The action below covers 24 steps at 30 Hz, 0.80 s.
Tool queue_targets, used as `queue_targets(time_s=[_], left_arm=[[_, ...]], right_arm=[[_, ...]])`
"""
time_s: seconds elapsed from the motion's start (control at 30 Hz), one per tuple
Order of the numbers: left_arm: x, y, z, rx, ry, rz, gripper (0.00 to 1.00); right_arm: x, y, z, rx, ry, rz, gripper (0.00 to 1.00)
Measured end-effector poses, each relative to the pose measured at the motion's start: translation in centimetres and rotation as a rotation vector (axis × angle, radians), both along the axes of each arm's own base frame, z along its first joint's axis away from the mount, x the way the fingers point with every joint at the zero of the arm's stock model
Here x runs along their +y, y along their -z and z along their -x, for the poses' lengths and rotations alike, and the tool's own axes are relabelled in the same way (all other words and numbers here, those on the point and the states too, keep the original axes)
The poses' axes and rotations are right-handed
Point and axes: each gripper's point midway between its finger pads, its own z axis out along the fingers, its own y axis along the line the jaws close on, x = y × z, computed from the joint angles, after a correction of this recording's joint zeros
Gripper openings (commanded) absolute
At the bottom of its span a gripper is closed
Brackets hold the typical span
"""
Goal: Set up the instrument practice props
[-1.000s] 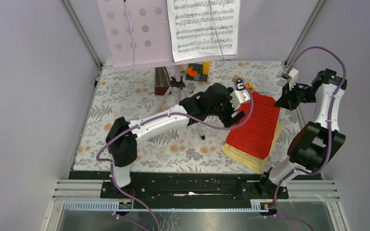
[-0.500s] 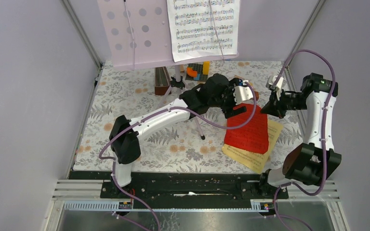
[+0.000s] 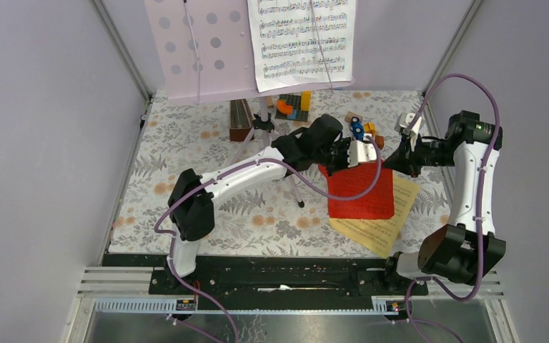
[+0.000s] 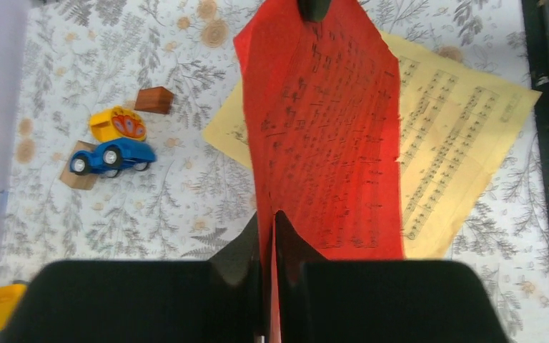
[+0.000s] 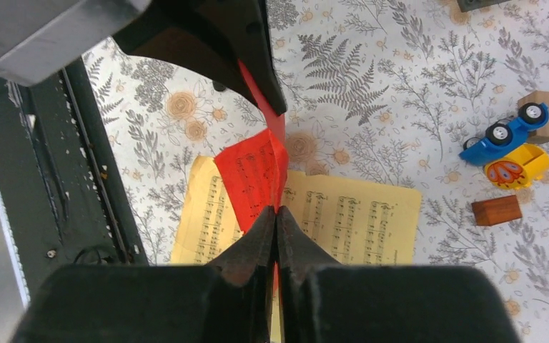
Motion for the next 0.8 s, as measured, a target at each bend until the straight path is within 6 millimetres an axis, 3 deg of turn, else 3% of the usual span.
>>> queue_targets(time_s=[0.07,0.13,0.23,0.33,0.5,0.8], left_arm=[[0.1,0.2,0.5,0.027,0.011,-0.004,0.0],[0.2,0.5,0.9,0.06,0.012,-0.006,0.0],[0.8,0.9,1.8,0.124,0.0,-0.015,0.0],[1.2,0.0,2.3,0.17,-0.02,0.004,0.0],[1.7,-1.7,2.6,0.242,-0.042,0.047,0.0],[2.7,-2.4,2.5,0.385,-0.074,0.072,0.0]], right_arm=[[0.2,-0.1,0.0,0.004,0.001,-0.019,0.32],[0.4,0.2,0.1,0.014,0.001,-0.032,0.44],[0.8,1.1,0.6,0.045,-0.004,-0.061,0.52],[1.1,1.7,0.9,0.066,-0.009,-0.084,0.58],[1.4,2.2,1.2,0.079,-0.014,-0.11,0.59],[1.7,2.3,1.2,0.073,-0.021,-0.131,0.49]])
